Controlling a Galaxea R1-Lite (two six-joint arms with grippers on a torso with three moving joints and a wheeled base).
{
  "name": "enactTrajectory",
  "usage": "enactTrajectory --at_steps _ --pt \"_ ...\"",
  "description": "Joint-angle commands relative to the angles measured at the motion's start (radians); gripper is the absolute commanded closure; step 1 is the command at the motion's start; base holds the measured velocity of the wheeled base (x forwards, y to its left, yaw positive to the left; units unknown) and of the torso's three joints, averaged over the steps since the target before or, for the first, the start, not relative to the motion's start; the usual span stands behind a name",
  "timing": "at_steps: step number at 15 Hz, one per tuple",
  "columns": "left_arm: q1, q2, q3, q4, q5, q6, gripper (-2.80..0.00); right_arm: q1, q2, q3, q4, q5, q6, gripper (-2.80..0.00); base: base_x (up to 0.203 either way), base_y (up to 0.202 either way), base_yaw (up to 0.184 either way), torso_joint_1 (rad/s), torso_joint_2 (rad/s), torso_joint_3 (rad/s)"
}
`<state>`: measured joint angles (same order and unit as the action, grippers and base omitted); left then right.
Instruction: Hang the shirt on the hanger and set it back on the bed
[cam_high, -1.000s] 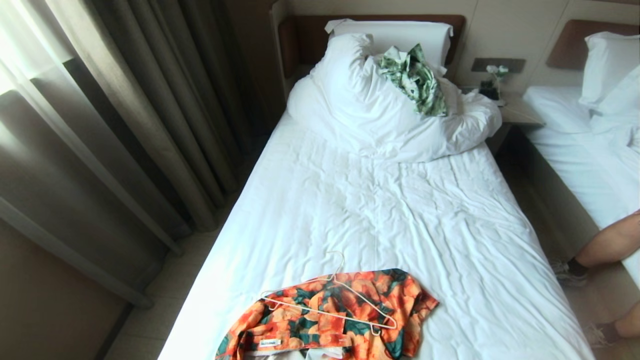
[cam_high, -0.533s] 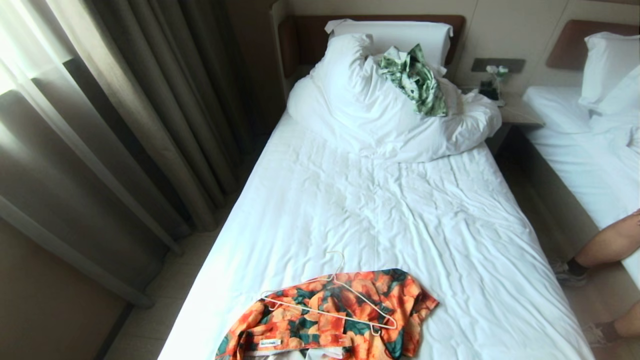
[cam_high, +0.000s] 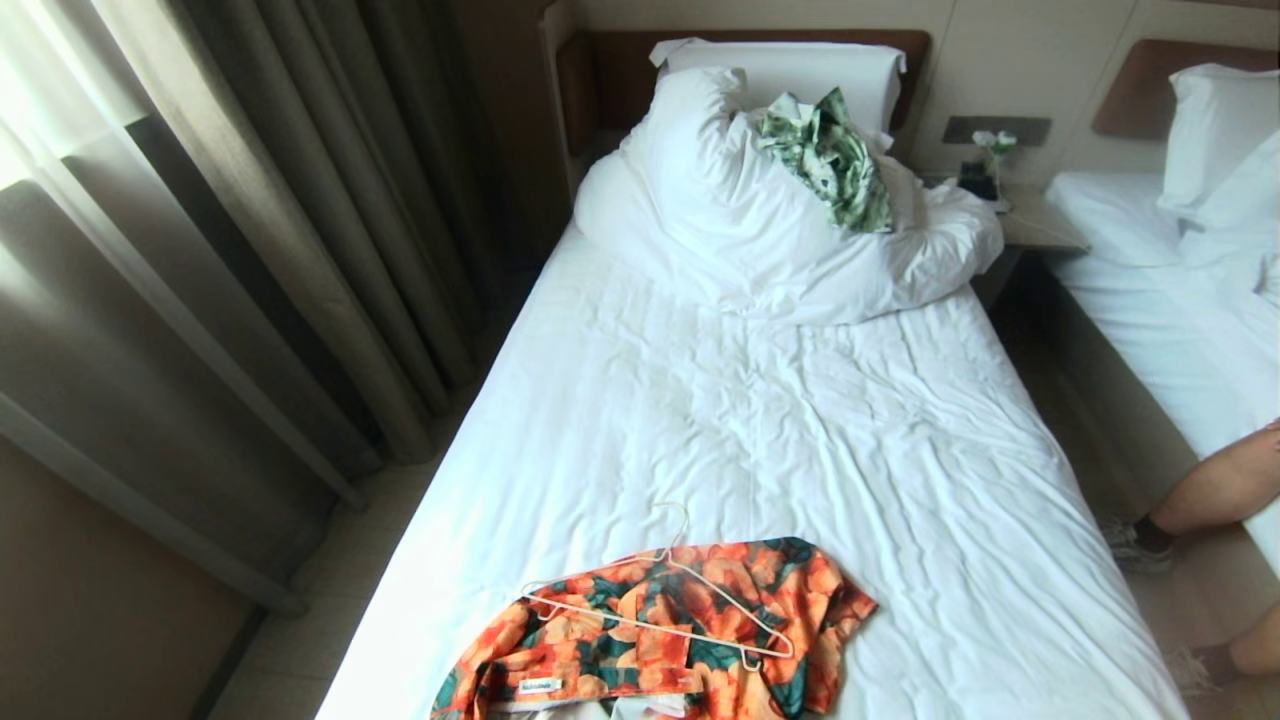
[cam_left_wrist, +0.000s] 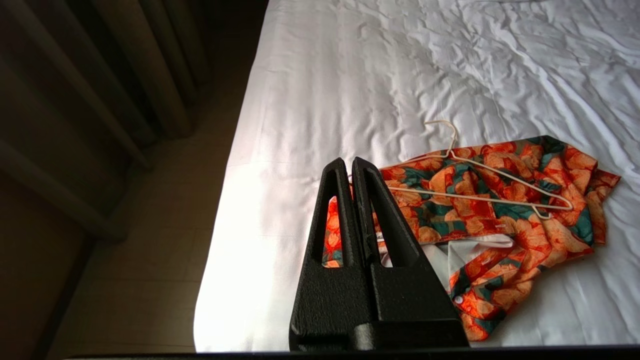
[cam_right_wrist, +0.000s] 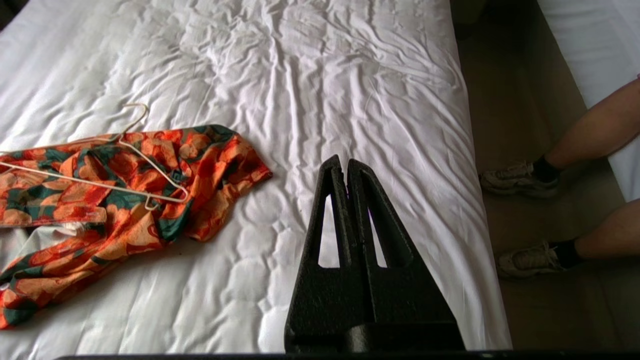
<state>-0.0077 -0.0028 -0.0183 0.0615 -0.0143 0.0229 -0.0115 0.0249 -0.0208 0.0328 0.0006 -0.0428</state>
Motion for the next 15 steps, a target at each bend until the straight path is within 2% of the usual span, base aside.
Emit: enactTrajectory --at_steps 1,9,12,15 --pt "0.0 0.002 0.0 0.0 0.002 -0.001 0.0 0.001 -0.026 0.007 -0.001 0.004 -0.001 0.0 0.0 0.0 0.0 0.0 0.0 0.0" --pt "0.0 0.002 0.0 0.0 0.002 -0.001 0.0 0.001 -0.026 0.015 -0.029 0.001 0.009 0.0 0.0 0.0 0.0 0.0 0.0 0.0" --pt "0.0 0.001 0.0 0.0 0.002 -0.001 0.0 0.001 -0.026 0.015 -0.03 -0.01 0.066 0.0 0.0 0.0 0.0 0.0 0.0 0.0" --pt "0.0 0.001 0.0 0.0 0.002 -0.001 0.0 0.001 -0.026 0.015 -0.03 -0.011 0.066 0.0 0.0 0.0 0.0 0.0 0.0 0.0"
